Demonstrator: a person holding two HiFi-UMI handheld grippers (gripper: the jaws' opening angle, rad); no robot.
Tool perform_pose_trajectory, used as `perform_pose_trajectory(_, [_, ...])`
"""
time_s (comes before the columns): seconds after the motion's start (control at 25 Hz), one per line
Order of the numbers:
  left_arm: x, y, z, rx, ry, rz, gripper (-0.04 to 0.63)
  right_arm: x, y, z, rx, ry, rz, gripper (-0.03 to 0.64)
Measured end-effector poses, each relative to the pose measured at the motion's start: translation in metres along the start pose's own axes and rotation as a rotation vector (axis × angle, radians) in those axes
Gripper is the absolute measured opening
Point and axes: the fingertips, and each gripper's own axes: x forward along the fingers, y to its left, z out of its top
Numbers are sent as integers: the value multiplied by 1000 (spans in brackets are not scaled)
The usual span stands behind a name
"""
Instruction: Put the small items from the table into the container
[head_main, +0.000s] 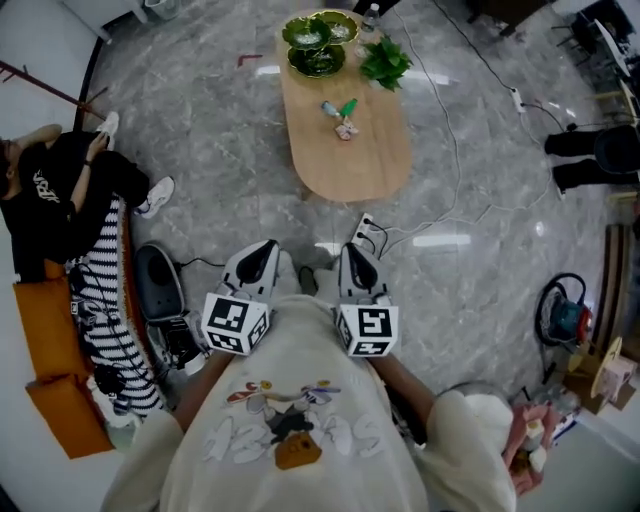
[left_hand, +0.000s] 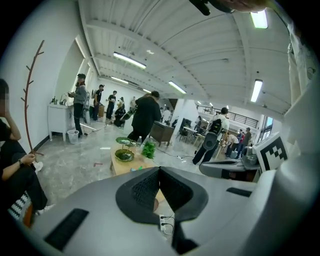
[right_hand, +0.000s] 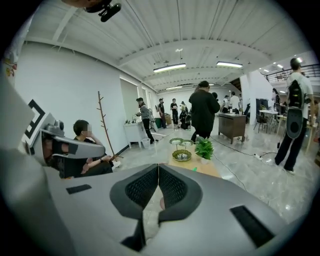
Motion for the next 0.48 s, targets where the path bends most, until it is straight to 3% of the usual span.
perform_pose_trajectory(0.24, [-21,23,2,-5,-10,-33,9,4,38,-1,-30,16,-13,9])
perform_pose_trajectory(0.48, [-17,27,4,9,-3,-56,9,11,41,2,-39,12,-26,9])
